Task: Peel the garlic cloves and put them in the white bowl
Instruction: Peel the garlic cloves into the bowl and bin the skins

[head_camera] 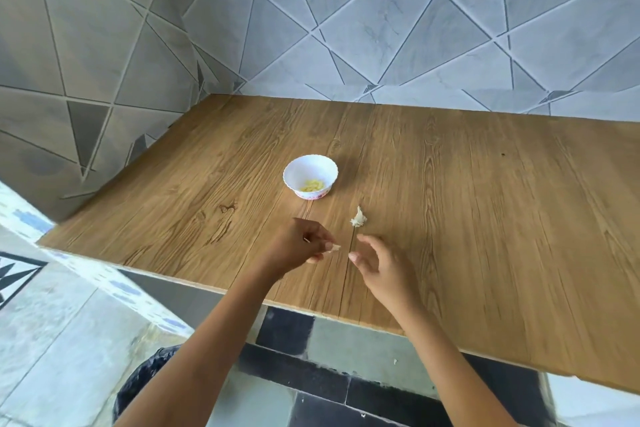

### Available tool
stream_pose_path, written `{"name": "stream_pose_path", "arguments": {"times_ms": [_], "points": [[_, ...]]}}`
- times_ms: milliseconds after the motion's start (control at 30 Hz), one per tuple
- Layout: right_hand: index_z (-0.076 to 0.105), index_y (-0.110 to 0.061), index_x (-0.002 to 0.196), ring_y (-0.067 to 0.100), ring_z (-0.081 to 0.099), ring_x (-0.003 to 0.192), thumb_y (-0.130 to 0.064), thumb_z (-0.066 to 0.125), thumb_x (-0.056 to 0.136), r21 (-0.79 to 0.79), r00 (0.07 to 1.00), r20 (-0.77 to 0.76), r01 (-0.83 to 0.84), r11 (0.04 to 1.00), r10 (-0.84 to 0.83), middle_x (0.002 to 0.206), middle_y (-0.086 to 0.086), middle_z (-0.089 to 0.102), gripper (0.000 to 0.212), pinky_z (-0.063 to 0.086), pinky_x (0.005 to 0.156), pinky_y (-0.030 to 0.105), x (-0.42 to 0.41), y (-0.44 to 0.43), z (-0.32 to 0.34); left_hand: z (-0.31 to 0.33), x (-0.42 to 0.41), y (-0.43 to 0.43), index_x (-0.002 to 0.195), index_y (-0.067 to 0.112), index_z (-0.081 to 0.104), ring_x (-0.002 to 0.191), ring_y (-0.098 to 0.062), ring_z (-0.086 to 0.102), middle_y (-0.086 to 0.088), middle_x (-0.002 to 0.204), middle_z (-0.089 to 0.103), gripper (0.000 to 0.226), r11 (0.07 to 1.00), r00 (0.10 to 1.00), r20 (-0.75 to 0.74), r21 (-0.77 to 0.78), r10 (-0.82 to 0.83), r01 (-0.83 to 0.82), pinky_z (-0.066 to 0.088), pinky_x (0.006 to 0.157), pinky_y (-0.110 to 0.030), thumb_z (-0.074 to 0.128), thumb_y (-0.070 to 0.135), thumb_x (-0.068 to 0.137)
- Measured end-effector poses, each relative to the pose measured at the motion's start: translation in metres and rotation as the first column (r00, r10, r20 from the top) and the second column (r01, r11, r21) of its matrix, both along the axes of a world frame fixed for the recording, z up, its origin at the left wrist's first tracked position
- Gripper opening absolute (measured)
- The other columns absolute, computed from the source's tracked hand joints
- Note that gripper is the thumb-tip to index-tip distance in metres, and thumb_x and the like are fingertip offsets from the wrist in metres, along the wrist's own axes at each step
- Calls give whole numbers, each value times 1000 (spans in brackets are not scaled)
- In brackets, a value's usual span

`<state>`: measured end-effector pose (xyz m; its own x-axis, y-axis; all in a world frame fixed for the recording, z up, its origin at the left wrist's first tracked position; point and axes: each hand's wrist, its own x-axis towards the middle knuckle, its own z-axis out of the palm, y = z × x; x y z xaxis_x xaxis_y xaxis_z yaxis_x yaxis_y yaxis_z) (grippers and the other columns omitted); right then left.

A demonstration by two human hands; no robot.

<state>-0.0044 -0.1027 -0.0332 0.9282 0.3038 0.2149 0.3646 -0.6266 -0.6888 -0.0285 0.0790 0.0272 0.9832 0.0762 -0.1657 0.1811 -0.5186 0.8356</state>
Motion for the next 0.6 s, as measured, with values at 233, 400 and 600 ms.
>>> {"name": "stream_pose_path", "arguments": {"times_ms": [233, 400, 600], "points": [[57, -3, 127, 29, 49, 127, -48, 28, 91, -434, 996, 83, 51, 900, -16, 135, 15, 53, 65, 29, 107, 44, -19, 20, -16, -19, 1, 9, 79, 14, 71, 64, -5, 68, 6, 73, 71, 5, 990, 997, -75, 134, -21, 31, 55, 67, -19, 71, 10, 82], [59, -4, 125, 27, 51, 125, -50, 10, 98, -461, 996, 79, 76, 884, -45, 133, 14, 55, 73, 33, 106, 44, -20, 21, -14, -23, 5, 11, 83, 7, 70, 63, -9, 67, -8, 75, 73, 6, 991, 993, -113, 132, -11, 26, 54, 70, -22, 69, 13, 84], [51, -5, 134, 26, 41, 134, -53, 8, 96, -481, 996, 81, 66, 874, -31, 142, 13, 46, 74, 22, 112, 41, -19, 21, -19, -24, 10, 2, 82, 4, 68, 79, -17, 66, 1, 73, 66, 10, 959, 994, -107, 283, 29, 3, 52, 76, -31, 68, 13, 83]]}}
